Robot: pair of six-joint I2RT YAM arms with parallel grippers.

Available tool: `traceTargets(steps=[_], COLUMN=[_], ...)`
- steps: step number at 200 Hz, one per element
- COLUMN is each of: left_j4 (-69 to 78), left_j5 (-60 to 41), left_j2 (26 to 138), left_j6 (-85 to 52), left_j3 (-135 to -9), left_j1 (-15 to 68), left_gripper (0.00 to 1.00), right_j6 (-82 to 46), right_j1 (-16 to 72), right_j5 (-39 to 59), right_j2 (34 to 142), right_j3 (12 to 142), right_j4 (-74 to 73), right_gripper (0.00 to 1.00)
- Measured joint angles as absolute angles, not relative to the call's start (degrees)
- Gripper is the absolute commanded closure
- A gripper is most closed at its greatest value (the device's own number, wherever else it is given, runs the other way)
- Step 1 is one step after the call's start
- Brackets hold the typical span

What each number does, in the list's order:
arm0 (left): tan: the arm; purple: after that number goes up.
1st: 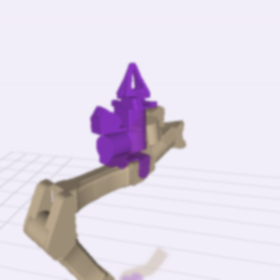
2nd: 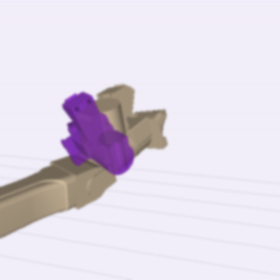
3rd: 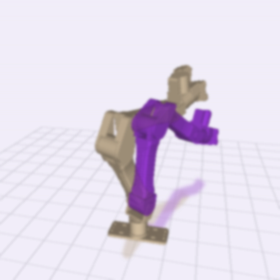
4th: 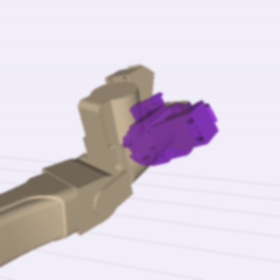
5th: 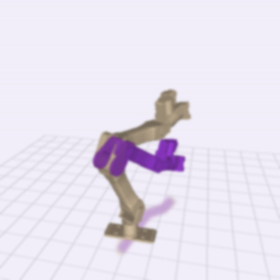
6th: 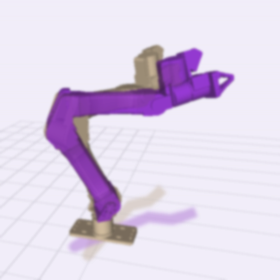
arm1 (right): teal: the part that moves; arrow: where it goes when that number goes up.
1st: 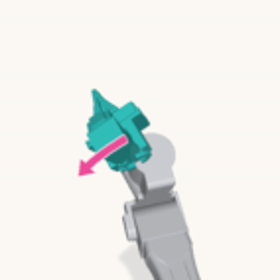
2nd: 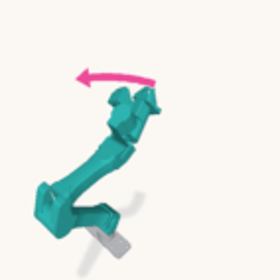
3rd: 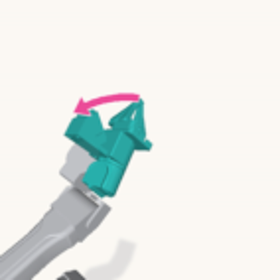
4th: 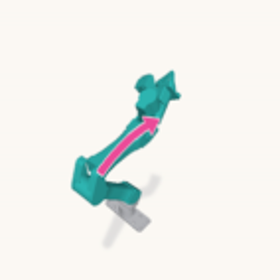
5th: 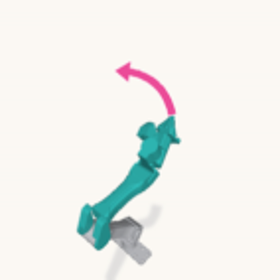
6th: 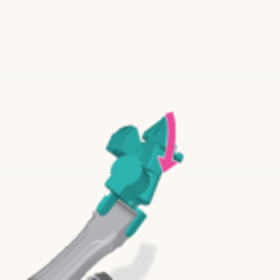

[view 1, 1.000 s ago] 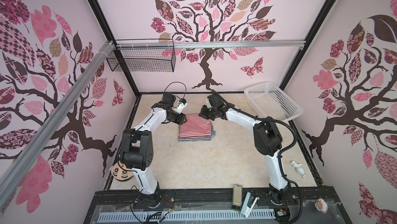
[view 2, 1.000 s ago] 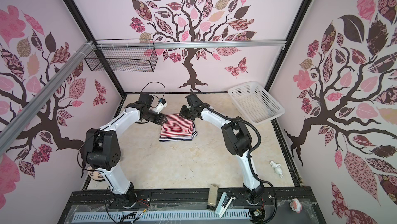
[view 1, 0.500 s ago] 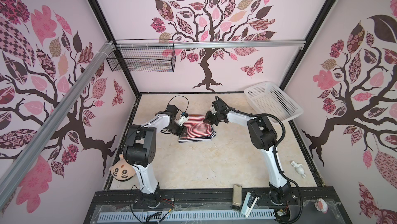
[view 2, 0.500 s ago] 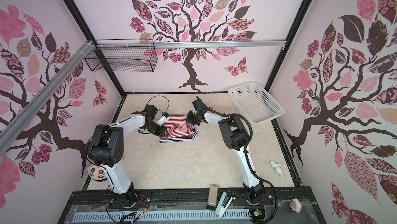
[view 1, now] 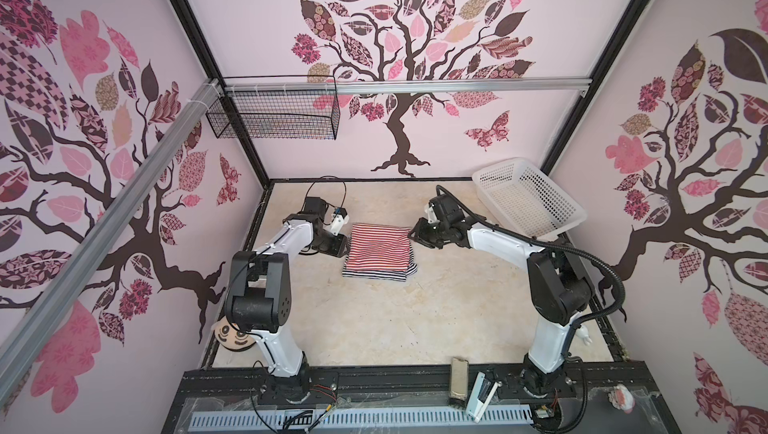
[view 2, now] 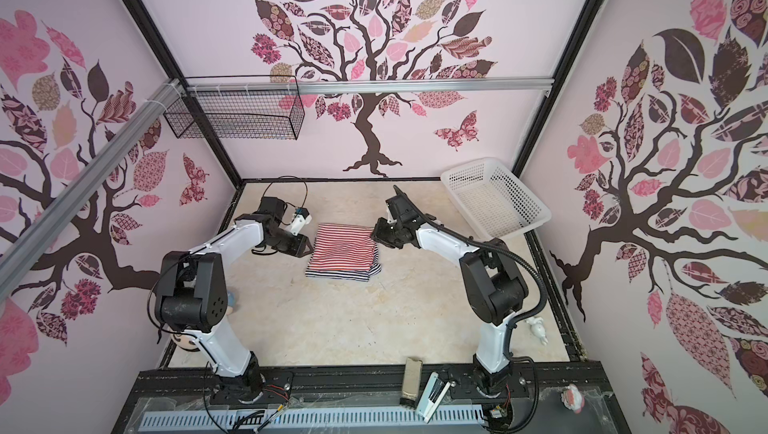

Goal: Fold and stack the tank tops

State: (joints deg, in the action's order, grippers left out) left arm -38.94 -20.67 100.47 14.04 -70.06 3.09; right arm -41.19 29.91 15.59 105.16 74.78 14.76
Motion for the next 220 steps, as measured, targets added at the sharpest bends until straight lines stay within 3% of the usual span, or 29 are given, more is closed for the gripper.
traceTargets(steps=[15,39,83,131,173,220], left_j4=[-35.99,-27.66,-7.99,9.45,25.8,47.46], left_j5=[-20.53,-18.76,-15.14,-12.97,-14.74,-11.0], left_j2=[96.95,85.71,75.72,79.15,82.87,89.19], left_j6=[12.21,7.86,2.2,1.02,-1.89,-0.58], left_j3=[-68.47,-60.29,-45.41,-35.18,-27.77,-19.94], left_j1=[1.41,-1.34,-7.27,-9.67,-9.58,-3.62], left_gripper=[0.15,0.03,0.02,0.02,0.02,0.02], right_j6=[-38.63,-33.52,-25.56,-15.16,-8.88,-5.34], right_j1=[29.5,26.26,13.76,13.98,12.56,9.78], right_j5=[10.96,4.75,-10.74,-20.97,-26.46,-23.59], right_j2=[102.91,97.21,80.47,66.26,68.73,75.85], right_j3=[73.93,72.69,62.46,36.47,27.51,22.22], right_j4=[18.92,23.24,20.08,-2.59,-16.6,-33.93], right_gripper=[0.2,0.15,0.12,0.11,0.12,0.12])
